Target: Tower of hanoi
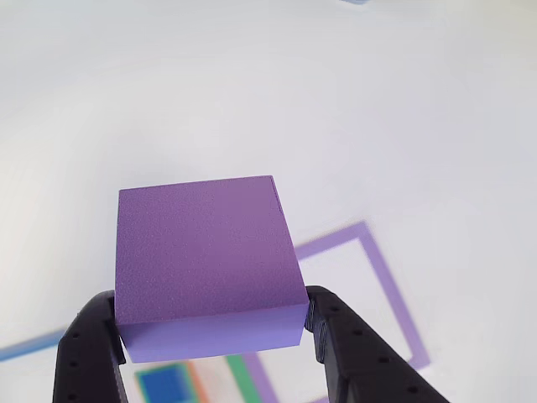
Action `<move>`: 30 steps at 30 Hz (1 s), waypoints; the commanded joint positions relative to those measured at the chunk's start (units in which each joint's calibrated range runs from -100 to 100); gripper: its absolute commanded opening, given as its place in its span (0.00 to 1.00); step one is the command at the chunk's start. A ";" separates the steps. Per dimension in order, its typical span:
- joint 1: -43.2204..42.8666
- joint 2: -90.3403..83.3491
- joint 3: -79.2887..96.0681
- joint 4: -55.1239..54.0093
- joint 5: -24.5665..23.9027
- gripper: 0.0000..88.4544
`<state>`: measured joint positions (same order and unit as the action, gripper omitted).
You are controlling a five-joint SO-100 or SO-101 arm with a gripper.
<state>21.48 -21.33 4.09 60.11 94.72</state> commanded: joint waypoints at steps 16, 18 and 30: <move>-27.39 -16.73 -11.58 24.75 -13.65 0.14; -29.60 -17.54 -7.68 23.22 -12.55 0.14; -36.69 -26.19 41.94 -21.95 5.28 0.13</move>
<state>-12.93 -46.10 33.85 56.63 99.22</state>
